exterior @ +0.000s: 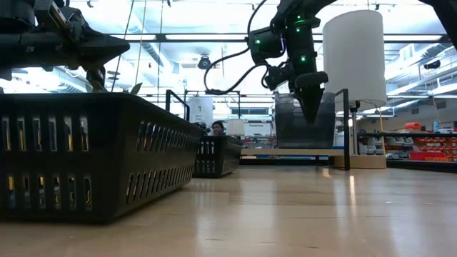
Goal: Stack baskets on shelf by color
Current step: Put the stacked transparent black bins on the shelf, then stack the bottom black basket on the center black basket
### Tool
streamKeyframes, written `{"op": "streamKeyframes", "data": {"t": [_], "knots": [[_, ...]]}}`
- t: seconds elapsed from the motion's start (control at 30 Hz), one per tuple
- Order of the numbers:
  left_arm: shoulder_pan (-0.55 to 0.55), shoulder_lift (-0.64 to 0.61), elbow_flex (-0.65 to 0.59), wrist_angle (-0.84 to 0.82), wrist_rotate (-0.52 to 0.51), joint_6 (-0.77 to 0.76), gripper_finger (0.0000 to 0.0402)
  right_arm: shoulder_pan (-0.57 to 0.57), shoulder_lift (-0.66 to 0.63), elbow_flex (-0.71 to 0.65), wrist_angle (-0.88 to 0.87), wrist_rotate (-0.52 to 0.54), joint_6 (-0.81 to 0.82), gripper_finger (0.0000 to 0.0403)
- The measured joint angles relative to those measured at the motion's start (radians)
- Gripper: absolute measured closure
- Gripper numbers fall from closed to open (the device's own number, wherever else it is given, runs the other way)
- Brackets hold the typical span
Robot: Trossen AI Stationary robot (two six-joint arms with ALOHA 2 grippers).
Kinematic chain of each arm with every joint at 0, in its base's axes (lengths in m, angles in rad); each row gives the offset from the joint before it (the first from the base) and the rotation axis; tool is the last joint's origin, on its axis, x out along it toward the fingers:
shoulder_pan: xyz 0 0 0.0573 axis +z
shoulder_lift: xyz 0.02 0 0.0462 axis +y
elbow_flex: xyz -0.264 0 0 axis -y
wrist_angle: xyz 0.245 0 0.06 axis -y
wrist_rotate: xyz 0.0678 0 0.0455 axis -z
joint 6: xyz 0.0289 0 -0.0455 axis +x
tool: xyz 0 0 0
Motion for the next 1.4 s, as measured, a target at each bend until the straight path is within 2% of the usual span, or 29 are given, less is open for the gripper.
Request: {"op": "streamKeyframes", "data": {"t": [0.5, 0.83, 1.03, 1.4], "knots": [[0.0, 0.0, 0.0, 0.0, 0.0, 0.0, 0.0369, 0.008, -0.143, 0.002, 0.01, -0.03, 0.064, 0.0194], [0.0, 0.0, 0.0, 0.0, 0.0, 0.0, 0.0365, 0.044, -0.338, -0.019, 0.076, -0.033, 0.079, 0.0178], [0.0, 0.0, 0.0, 0.0, 0.0, 0.0, 0.0366, 0.079, -0.508, -0.134, 0.19, -0.032, 0.107, 0.0178], [0.0, 0.0, 0.0, 0.0, 0.0, 0.0, 0.0366, 0.185, -0.814, -0.481, 0.557, 0.005, 0.159, 0.0178]]}}
